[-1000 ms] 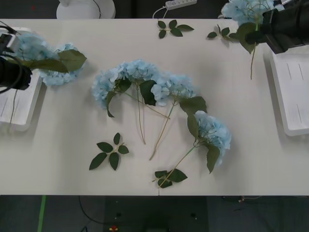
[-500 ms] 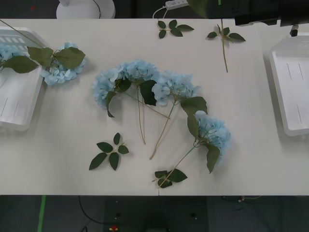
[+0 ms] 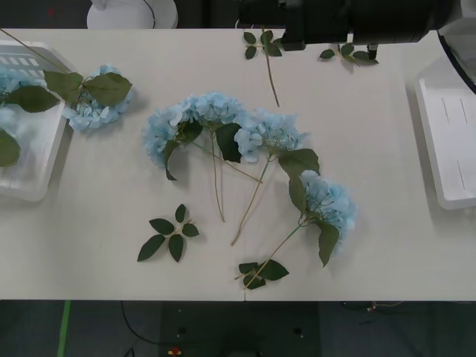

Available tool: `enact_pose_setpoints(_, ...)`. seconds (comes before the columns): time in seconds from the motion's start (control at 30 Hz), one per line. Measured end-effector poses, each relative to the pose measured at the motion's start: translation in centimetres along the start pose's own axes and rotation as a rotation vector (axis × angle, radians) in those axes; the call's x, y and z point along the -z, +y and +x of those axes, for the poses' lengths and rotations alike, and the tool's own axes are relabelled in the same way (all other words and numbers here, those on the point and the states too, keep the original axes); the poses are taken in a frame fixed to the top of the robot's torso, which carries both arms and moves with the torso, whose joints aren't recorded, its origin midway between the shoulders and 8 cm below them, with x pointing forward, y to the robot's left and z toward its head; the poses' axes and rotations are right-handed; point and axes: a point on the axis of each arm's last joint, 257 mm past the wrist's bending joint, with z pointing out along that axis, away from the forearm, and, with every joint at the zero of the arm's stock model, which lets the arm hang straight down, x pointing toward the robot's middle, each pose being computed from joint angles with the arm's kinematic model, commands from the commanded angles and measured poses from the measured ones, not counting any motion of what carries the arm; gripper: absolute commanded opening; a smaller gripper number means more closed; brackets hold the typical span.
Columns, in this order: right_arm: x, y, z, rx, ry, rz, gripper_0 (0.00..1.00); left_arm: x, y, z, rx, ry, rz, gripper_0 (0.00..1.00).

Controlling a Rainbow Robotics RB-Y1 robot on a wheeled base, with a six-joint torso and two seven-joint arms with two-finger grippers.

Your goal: Place the red flowers into the right box and the blue flowers into the left box. If a person shows an open palm, hand one flower to the person first, then continue sorting.

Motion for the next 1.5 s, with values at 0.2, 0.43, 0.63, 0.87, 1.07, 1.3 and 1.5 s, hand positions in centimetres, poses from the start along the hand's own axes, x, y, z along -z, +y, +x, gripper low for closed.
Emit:
enact_pose_setpoints(0.2,-3.4,2.5,-0.5,0.088,-0.036,-0.051,0.00,-0.1,-0.1,-0.1,0.002,-0.007,0.006,1.00)
enact_pose_setpoints(0.43,-6.6,3.5,-0.9,0.108,-0.072,-0.045,0.00,0.5,-1.9,-0.9,0.001,-0.029,0.055,1.00)
enact_pose_setpoints(0.63,-10.0,4.2,0.2,0.142,-0.082,-0.010,0.00,1.5,-4.7,-3.2,0.010,-0.103,0.136,1.00)
enact_pose_setpoints(0.87,-12.7,5.7,0.7,0.143,-0.119,-0.010,0.00,2.4,-5.8,-7.4,0.064,-0.269,0.186,1.00)
enact_pose_setpoints(1.07,-13.4,5.9,0.7,0.139,-0.140,-0.001,0.00,3.0,-6.4,-10.4,0.072,-0.410,0.192,1.00)
enact_pose_setpoints(1.3,-13.7,5.4,1.1,0.130,-0.143,0.012,0.00,2.5,-7.6,-13.4,0.116,-0.634,0.217,1.00)
enact_pose_setpoints(1.5,-13.7,5.2,1.1,0.127,-0.142,0.015,0.00,-0.6,-10.2,-11.4,0.142,-0.606,0.249,1.00)
